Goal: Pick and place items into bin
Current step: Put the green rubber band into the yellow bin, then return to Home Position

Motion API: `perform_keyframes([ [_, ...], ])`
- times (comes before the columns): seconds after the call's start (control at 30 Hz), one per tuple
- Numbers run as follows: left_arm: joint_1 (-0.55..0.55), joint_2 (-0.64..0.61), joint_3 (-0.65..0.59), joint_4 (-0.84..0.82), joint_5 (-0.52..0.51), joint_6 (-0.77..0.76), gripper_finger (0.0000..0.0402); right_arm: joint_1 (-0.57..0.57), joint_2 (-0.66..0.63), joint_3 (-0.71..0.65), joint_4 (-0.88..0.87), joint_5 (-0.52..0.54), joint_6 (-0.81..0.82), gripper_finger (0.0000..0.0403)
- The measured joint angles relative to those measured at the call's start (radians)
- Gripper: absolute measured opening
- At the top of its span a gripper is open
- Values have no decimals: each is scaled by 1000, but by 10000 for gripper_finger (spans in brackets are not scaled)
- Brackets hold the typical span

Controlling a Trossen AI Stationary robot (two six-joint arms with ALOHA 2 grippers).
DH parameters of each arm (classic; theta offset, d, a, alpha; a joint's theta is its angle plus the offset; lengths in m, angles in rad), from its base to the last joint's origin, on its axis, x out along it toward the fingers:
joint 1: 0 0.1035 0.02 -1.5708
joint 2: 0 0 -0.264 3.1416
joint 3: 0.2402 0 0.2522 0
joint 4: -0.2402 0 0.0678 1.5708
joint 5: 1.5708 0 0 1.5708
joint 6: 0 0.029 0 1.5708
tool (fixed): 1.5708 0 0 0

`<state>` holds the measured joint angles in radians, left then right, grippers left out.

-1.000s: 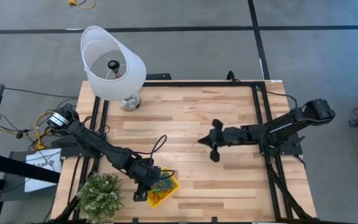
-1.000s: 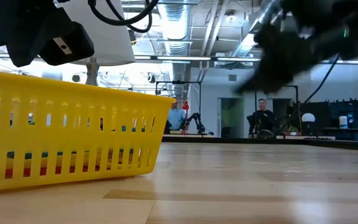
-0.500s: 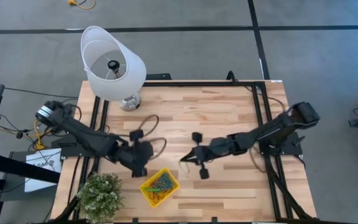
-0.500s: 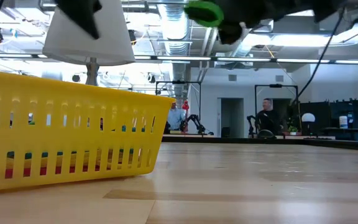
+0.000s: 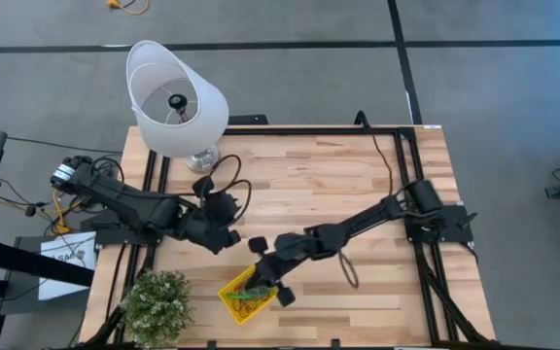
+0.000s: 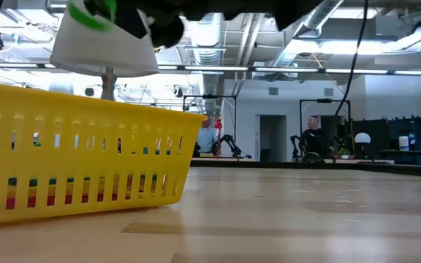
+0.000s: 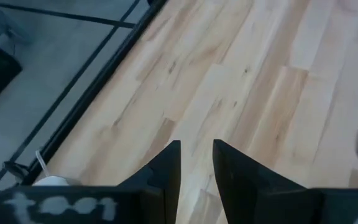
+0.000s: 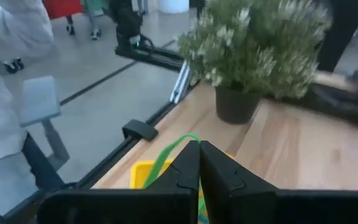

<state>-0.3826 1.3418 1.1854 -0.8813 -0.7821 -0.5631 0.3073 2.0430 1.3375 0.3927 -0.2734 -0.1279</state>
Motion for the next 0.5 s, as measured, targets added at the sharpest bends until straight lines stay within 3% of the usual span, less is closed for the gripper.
perform_keyframes([
  [0.17,5,0,0,0,-9,-5,84,0,107,128,-89,9,46,18],
  [0.5,3,0,0,0,11,-8,84,4,291,306,-136,9,146,97],
])
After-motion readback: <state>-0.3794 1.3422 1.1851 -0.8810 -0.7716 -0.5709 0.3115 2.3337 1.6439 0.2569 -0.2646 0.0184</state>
